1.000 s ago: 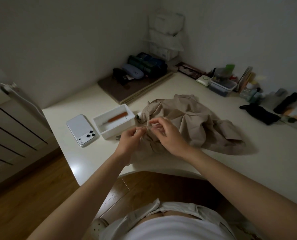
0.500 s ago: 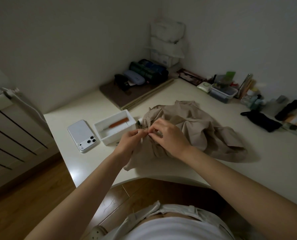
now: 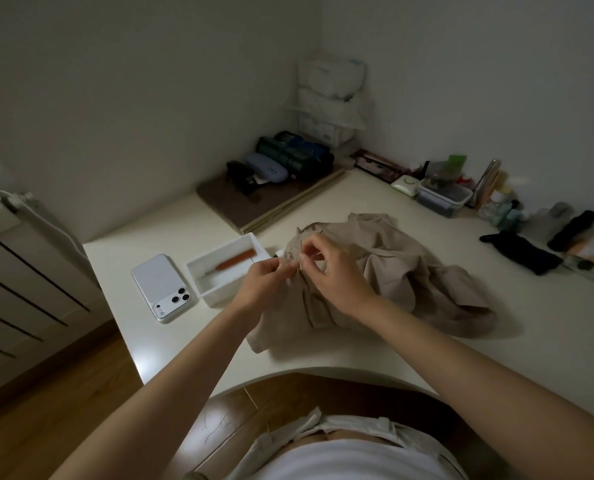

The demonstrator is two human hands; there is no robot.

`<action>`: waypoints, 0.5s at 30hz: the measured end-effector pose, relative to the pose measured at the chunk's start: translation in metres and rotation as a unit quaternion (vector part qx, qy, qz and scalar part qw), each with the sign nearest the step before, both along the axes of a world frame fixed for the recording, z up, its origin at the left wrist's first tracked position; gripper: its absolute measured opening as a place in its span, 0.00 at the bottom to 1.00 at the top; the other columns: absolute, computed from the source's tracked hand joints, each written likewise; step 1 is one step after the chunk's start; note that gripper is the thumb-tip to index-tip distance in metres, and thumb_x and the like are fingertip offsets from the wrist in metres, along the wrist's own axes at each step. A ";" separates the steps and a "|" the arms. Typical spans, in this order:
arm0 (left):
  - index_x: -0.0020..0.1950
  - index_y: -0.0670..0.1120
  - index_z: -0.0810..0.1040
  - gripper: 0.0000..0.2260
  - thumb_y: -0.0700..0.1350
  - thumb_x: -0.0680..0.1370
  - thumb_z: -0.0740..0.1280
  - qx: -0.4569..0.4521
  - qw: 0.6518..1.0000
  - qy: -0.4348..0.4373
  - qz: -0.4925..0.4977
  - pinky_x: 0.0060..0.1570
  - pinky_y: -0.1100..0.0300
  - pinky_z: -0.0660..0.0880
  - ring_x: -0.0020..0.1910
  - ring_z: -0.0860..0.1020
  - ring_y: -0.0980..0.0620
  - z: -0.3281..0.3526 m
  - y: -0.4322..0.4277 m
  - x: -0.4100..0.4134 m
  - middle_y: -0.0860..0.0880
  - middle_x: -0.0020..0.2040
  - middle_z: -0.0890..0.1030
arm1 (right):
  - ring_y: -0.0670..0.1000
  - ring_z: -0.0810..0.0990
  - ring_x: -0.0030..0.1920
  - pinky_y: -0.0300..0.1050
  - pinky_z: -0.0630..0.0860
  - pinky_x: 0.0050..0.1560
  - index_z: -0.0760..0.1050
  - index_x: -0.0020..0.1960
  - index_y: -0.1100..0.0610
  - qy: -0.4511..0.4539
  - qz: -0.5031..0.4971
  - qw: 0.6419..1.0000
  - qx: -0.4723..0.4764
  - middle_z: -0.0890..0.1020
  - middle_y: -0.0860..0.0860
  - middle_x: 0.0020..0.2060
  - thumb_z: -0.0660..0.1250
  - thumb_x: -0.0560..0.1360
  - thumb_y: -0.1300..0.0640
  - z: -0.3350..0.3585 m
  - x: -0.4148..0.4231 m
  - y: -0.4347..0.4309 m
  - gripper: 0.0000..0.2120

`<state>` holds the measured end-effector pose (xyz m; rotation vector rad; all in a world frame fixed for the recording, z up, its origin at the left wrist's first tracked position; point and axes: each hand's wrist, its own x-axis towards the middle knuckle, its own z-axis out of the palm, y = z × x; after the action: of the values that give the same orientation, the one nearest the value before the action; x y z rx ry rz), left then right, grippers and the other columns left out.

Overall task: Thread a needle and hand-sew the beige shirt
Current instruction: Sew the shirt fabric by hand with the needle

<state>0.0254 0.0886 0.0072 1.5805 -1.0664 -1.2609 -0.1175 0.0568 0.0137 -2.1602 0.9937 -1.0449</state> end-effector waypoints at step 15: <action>0.63 0.47 0.77 0.15 0.47 0.80 0.57 -0.044 0.977 -0.121 -0.173 0.57 0.65 0.67 0.60 0.73 0.54 0.017 -0.022 0.005 0.50 0.61 0.77 | 0.49 0.80 0.40 0.41 0.79 0.48 0.65 0.52 0.59 -0.180 -0.039 0.953 0.240 0.79 0.52 0.37 0.53 0.82 0.61 0.038 -0.009 -0.022 0.03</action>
<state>0.0303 0.0671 0.0243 1.5533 -1.5841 -1.2435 -0.1261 0.0346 0.0522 -1.4869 1.0324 -1.0537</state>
